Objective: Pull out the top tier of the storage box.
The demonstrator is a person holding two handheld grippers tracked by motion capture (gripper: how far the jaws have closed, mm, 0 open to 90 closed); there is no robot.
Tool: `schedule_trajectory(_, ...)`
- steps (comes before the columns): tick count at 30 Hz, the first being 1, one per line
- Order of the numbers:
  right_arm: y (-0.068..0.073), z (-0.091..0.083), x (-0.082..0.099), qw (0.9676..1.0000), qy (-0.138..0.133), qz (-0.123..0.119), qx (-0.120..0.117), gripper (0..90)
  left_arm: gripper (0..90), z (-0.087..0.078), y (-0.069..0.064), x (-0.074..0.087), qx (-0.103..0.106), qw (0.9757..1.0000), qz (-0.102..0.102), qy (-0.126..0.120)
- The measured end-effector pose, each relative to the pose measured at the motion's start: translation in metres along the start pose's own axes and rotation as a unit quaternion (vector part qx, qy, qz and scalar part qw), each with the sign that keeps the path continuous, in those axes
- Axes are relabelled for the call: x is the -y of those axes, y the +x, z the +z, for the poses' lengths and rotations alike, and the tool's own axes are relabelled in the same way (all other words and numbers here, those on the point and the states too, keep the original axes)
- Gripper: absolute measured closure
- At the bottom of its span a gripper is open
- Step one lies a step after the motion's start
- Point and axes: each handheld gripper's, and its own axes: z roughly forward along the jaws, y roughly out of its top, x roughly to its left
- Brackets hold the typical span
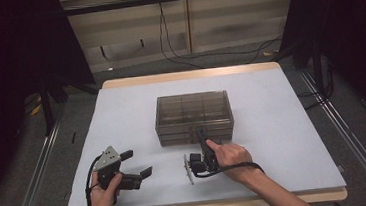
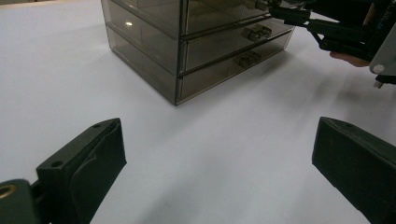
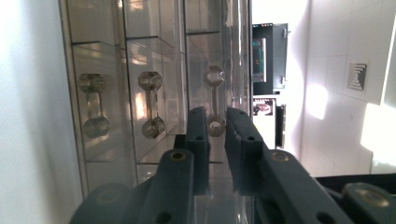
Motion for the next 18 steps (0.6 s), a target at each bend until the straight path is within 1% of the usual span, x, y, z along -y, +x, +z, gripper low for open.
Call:
schedule_trajectory(1,0.0008,-0.0002,-0.0009,1.0,0.004,0.006,0.001,81.3,2.7,0.0,-0.0001,0.0,0.001,1.0,-0.001,0.0)
schedule_trajectory(2,0.0008,-0.0002,-0.0009,1.0,0.004,0.006,0.001,81.3,2.7,0.0,-0.0001,0.0,0.001,1.0,-0.001,0.0)
schedule_trajectory(6,0.0002,0.0003,-0.0019,1.0,0.004,-0.003,0.002,81.5,2.7,-0.0005,0.0001,-0.0001,-0.001,1.0,-0.002,-0.002)
schedule_trajectory(8,0.0004,-0.0001,-0.0022,1.0,0.007,0.003,0.001,81.5,2.7,-0.0002,0.0002,0.0,0.0,1.0,-0.002,-0.001)
schedule_trajectory(10,-0.0004,0.0002,-0.0022,1.0,0.004,0.001,0.001,81.5,2.7,-0.0001,0.0002,0.0,0.0,1.0,-0.002,-0.002)
schedule_trajectory(13,0.0001,-0.0006,-0.0024,0.9999,0.009,0.01,-0.001,81.6,2.7,0.0,0.0006,0.0003,0.001,1.0,0.0,0.001)
schedule_trajectory(14,0.0001,-0.0006,-0.0024,0.9999,0.009,0.01,-0.001,81.6,2.7,0.0004,0.0007,0.0004,0.001,1.0,-0.002,0.001)
schedule_trajectory(15,-0.0005,-0.0004,-0.0024,1.0,0.006,0.005,0.0,81.6,2.7,0.0007,0.001,0.0006,0.001,1.0,-0.002,0.003)
schedule_trajectory(16,-0.0006,-0.001,-0.0022,0.9999,0.007,0.01,-0.001,81.5,2.7,0.001,0.001,0.0005,0.0,1.0,-0.002,0.003)
schedule_trajectory(17,-0.0006,-0.001,-0.0022,0.9999,0.007,0.01,-0.001,81.5,2.7,0.001,0.001,0.0005,0.0,1.0,-0.002,0.003)
schedule_trajectory(18,-0.001,-0.0016,-0.002,1.0,0.005,0.005,-0.001,81.5,2.7,0.0009,0.0009,0.0007,0.001,1.0,-0.002,0.003)
